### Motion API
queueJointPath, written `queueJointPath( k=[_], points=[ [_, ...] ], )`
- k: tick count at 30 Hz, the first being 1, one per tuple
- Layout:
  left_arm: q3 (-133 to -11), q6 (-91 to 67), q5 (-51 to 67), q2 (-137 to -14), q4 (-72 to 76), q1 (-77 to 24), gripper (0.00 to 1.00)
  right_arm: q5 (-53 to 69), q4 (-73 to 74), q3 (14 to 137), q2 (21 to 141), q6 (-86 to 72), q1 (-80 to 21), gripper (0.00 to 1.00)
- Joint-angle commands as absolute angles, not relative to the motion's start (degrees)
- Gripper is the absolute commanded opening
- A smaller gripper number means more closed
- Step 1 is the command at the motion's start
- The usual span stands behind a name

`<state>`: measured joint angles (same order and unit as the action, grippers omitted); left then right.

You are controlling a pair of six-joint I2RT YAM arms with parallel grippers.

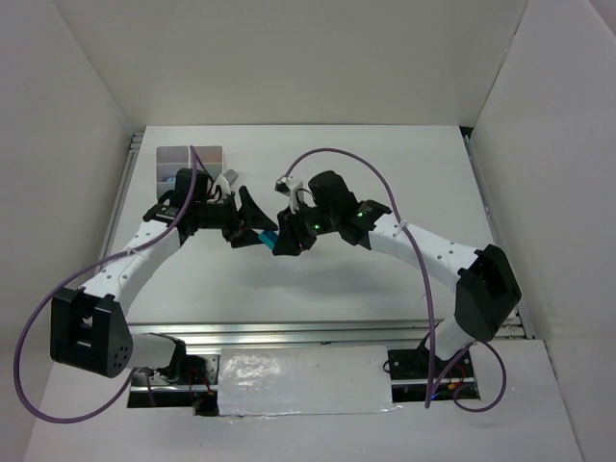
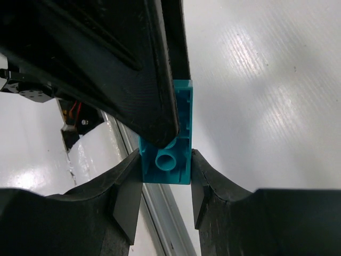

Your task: Sort the legos into containers by color

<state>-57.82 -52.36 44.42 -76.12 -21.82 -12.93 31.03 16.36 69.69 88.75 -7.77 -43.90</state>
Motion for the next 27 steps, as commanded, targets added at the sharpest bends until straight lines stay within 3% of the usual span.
queueJointPath(
  k=[1, 4, 7, 9, 10, 11, 14, 18, 21, 27],
  points=[
    [-57.1, -53.5, 47.1, -74.4, -19.9, -13.4, 0.69, 30.2, 16.1, 68.8, 85.1, -5.7, -44.1, 0.00],
    [-56.7, -52.3, 46.9, -74.7, -20.7, -13.5, 0.50, 30.2, 16.1, 68.9, 84.7, -5.1, -44.0, 0.00],
    [-56.5, -51.9, 47.8, -75.2, -20.9, -13.6, 0.15, 30.3, 16.2, 69.3, 85.1, -4.8, -44.1, 0.00],
    [-57.0, -51.2, 47.7, -75.3, -21.0, -13.6, 0.00, 30.1, 16.1, 69.3, 85.4, -4.9, -44.0, 0.06],
    [-57.9, -50.6, 47.6, -75.6, -21.4, -13.5, 0.00, 30.1, 15.9, 69.3, 85.6, -5.1, -43.9, 0.24],
    [-58.7, -50.0, 47.3, -75.7, -22.3, -13.5, 0.00, 28.7, 15.7, 69.0, 85.6, -6.6, -44.0, 0.98],
    [-64.1, -44.8, 38.7, -75.4, -29.0, -12.4, 0.00, 25.9, 12.9, 66.7, 83.9, -10.5, -43.2, 1.00],
    [-74.7, -42.7, 10.2, -77.2, -40.1, -4.8, 0.00, 23.6, 8.5, 61.4, 78.3, -16.9, -41.2, 1.00],
    [-75.3, -45.7, 4.1, -77.9, -38.3, 4.3, 0.00, 22.3, 7.6, 57.6, 73.2, -18.8, -40.9, 1.00],
    [-84.5, -51.0, -10.3, -87.2, -41.3, 11.9, 0.00, 19.3, 12.8, 55.7, 67.7, -18.5, -40.9, 1.00]
  ],
)
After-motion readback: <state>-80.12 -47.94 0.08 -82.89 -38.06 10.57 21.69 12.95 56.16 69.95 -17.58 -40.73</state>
